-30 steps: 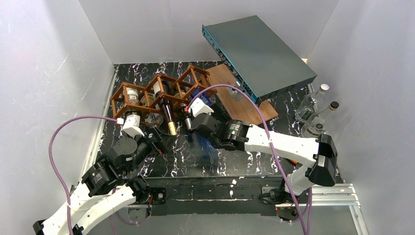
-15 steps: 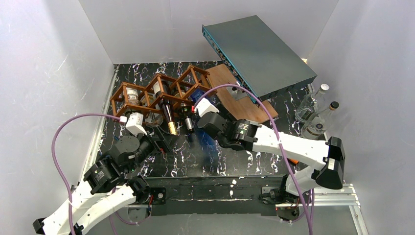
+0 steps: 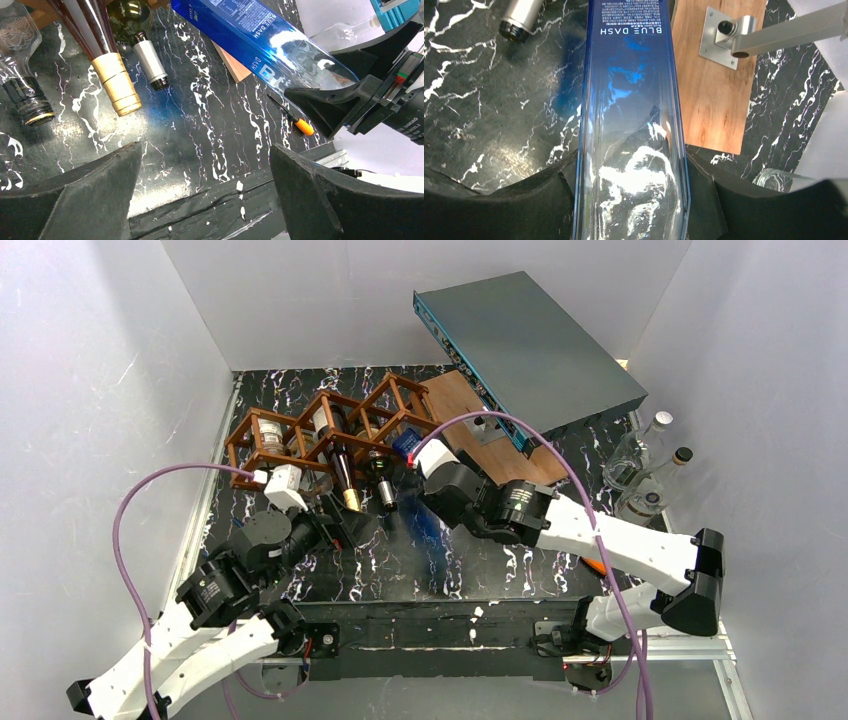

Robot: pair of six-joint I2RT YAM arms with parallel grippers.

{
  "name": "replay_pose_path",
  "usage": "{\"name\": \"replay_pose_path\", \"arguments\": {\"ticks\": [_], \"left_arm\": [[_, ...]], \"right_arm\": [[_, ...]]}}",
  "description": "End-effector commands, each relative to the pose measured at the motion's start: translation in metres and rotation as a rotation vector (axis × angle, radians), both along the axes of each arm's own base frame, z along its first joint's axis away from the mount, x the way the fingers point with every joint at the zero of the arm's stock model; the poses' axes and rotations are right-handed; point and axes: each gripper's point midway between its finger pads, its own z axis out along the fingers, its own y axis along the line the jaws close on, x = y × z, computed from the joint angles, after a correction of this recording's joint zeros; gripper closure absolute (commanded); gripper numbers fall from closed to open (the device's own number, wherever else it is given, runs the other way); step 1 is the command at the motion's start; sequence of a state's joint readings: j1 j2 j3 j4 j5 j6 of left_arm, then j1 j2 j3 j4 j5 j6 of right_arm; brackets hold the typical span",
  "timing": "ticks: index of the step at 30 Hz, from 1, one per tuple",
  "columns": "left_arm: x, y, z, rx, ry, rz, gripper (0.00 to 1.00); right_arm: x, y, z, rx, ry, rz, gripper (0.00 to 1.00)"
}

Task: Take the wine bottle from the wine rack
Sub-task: Pick up the wine bottle from the wine rack.

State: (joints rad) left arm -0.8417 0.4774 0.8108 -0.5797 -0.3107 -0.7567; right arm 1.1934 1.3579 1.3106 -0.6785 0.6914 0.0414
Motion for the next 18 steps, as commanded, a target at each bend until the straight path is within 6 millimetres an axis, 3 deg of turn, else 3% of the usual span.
{"name": "replay_pose_path", "arguments": {"ticks": [1,7,18], "left_arm": [[0.002,-0.004,0.014,-0.005,-0.035,-0.019,0.02],[0.004,-0.009,0.015,0.001,-0.033,-0.031,0.02],[0.005,-0.027,0.014,0.024,-0.04,-0.114,0.02]], "right_arm": [[0.014,-0.012,0.049,0.152,-0.098,-0.055,0.99],[0.012,-0.024,0.049,0.17,-0.057,-0.038,0.99],[0.001,-0.037,0.029,0.129,0.005,0.011,0.99]]}}
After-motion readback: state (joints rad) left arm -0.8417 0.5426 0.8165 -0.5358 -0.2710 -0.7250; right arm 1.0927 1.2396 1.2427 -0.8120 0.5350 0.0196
